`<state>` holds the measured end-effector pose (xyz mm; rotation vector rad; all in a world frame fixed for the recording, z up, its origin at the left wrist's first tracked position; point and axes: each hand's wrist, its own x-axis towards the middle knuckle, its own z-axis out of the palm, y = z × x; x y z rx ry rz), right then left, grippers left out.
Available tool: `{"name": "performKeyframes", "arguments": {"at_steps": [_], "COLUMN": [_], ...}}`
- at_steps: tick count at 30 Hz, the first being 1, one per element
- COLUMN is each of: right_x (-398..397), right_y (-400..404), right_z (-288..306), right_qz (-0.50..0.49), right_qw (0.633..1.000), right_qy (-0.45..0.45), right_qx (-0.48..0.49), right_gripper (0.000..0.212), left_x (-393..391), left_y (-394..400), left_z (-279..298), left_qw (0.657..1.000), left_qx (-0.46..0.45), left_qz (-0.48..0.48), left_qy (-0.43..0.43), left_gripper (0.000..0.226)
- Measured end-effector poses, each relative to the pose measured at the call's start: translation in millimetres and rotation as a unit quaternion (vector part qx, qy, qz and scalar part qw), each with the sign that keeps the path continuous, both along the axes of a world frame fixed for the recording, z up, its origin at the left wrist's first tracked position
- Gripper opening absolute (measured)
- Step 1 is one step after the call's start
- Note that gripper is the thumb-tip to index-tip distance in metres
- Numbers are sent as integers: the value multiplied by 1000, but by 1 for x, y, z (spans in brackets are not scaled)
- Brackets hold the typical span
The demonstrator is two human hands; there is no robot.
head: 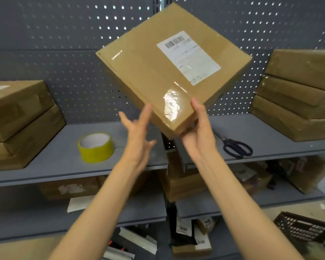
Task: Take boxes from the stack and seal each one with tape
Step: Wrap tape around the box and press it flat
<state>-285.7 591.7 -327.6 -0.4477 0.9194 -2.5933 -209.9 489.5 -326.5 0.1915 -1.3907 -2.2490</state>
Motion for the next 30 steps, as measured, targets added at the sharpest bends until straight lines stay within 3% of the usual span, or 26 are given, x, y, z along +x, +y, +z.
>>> {"name": "performKeyframes", "arguments": {"at_steps": [4, 6, 10, 12, 14, 15, 17, 19, 21, 23, 25, 27, 28, 30], "right_x": [12, 9, -10, -22, -30, -32, -35, -35, -32, -29, -27, -24, -21, -14], "right_y": [-17, -15, 10, 29, 45, 50, 56, 57, 55, 53, 50, 47, 44, 35], "right_z": [-8, -10, 1, 8, 12, 13, 12, 10, 7, 4, 1, -2, -2, -1], "right_qz": [7, -15, -65, -98, -108, -96, -65, -49, -42, -51, -76, -88, -88, -83], "right_qw": [1000, 999, 997, 994, 989, 986, 984, 978, 970, 968, 971, 977, 982, 990], "right_qy": [9, 17, -12, -19, 5, 24, 57, 90, 109, 100, 85, 68, 51, 26], "right_qx": [7, 44, 40, 53, 104, 132, 156, 182, 215, 223, 208, 180, 160, 115], "right_gripper": [99, 103, 135, 137, 122, 101, 52, 31, 41, 73, 76, 62, 67, 89], "left_x": [-15, -15, -1, 5, 11, 14, 18, 21, 23, 23, 21, 17, 16, 12], "left_y": [26, 13, -27, -45, -62, -69, -81, -89, -92, -92, -90, -83, -77, -60], "left_z": [-9, -9, -4, 2, 8, 10, 13, 14, 13, 11, 9, 9, 8, 6], "left_qw": [997, 997, 999, 999, 999, 999, 999, 999, 999, 1000, 1000, 997, 995, 994], "left_qx": [65, 68, 20, 20, 28, 20, -8, -19, -17, -6, 6, 25, 42, 59], "left_qz": [-7, 3, -7, -9, -12, -17, -28, -31, -27, -6, 17, 54, 68, 60], "left_qy": [49, 45, 34, 23, 21, 22, 13, -3, -10, -5, 22, 53, 63, 67], "left_gripper": [99, 89, 90, 68, 41, 40, 60, 70, 44, 18, 24, 75, 106, 142]}}
